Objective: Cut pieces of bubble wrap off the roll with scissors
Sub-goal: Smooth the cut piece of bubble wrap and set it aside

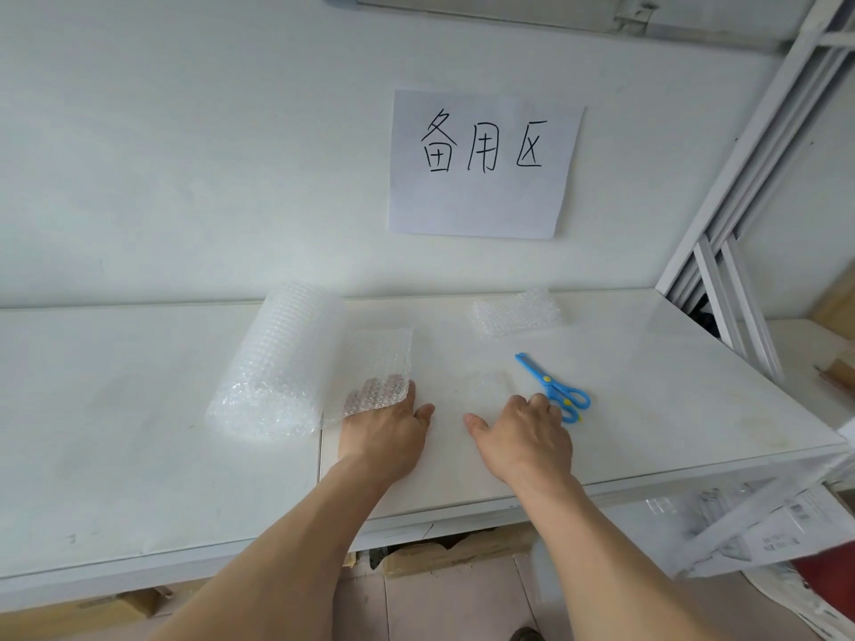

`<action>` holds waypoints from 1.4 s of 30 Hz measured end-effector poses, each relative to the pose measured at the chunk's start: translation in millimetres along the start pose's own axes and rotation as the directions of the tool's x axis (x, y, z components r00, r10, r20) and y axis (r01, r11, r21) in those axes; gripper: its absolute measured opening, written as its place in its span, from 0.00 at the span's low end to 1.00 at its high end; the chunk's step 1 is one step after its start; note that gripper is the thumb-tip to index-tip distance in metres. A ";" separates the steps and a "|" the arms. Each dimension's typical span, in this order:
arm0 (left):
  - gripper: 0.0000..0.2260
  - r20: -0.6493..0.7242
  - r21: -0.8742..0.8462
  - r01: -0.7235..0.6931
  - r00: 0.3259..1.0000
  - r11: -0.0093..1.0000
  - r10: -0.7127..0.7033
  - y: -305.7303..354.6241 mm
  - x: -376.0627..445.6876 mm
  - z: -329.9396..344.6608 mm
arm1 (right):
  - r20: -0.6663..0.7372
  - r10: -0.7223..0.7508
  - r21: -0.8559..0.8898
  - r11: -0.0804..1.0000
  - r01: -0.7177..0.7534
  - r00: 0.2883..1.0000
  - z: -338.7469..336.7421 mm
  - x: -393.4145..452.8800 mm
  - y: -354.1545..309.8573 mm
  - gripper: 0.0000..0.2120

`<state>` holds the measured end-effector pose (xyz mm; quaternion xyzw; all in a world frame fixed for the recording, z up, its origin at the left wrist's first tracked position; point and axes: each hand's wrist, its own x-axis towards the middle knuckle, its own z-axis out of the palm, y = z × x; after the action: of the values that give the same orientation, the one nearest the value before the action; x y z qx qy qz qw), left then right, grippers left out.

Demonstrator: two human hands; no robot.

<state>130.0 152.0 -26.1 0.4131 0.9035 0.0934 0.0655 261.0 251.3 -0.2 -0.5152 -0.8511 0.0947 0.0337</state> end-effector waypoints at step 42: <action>0.11 -0.272 0.351 -0.242 0.898 0.905 0.346 88.6 176.7 -41.9 | -0.032 0.174 0.847 0.527 -0.065 0.984 -43.4 226.7 53.8 0.19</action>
<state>72.0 338.1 27.2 0.5299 0.8312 0.0274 -0.1658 208.8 481.4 22.7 -0.4967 -0.6594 0.4656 0.3188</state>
